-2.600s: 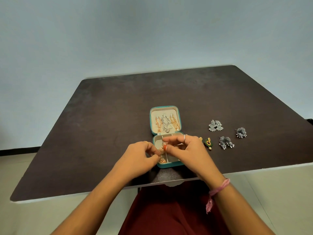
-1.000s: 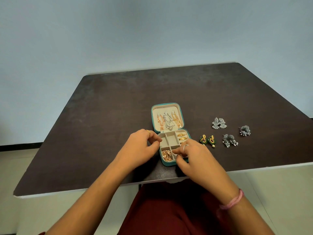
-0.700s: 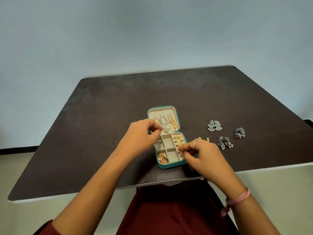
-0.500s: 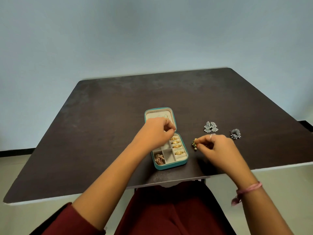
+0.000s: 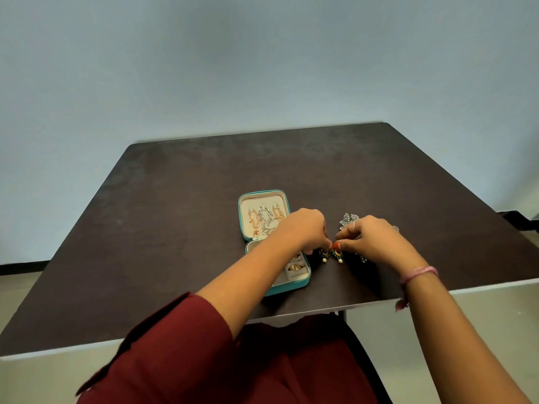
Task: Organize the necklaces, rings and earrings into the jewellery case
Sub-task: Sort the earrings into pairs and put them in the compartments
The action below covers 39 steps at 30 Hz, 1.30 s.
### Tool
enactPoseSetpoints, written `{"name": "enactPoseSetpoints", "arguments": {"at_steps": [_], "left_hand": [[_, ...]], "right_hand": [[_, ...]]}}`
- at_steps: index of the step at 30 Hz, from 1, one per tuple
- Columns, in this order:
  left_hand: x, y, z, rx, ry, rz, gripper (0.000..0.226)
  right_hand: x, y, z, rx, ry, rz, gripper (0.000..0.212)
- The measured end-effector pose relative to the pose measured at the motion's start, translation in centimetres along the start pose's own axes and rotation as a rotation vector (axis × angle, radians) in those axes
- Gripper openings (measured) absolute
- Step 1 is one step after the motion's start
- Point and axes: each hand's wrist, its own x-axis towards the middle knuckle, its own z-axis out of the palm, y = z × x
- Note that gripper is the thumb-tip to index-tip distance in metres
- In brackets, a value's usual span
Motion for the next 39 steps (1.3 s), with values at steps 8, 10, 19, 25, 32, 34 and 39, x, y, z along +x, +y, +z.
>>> {"name": "enactPoseSetpoints", "arguments": {"at_steps": [8, 10, 19, 25, 32, 34, 39], "left_hand": [[0.4, -0.1, 0.3, 0.006, -0.047, -0.023, 0.016], [0.2, -0.2, 0.3, -0.032, -0.039, -0.009, 0.010], [-2.3, -1.4, -0.9, -0.310, 0.130, 0.072, 0.006], [-4.7, -2.9, -2.6, -0.532, 0.299, 0.112, 0.015], [-7.8, -4.7, -4.0, -0.733, 0.278, 0.130, 0.027], [-8.4, -5.2, -4.1, -0.746, 0.284, 0.122, 0.031], [-9.1, -6.5, -3.8, -0.734, 0.301, 0.070, 0.030]], "right_hand": [[0.7, -0.4, 0.3, -0.017, -0.025, -0.017, 0.010], [0.7, -0.5, 0.3, -0.002, -0.021, -0.027, 0.009], [-0.4, -0.4, 0.2, 0.190, 0.149, -0.135, 0.013], [-1.9, -1.4, -0.7, 0.254, 0.278, -0.316, 0.017], [-2.0, -2.1, -1.0, 0.414, 0.284, -0.388, 0.023], [-1.9, -2.1, -0.9, 0.461, 0.255, -0.410, 0.027], [-1.7, -2.6, -0.4, 0.547, 0.234, -0.459, 0.028]]}}
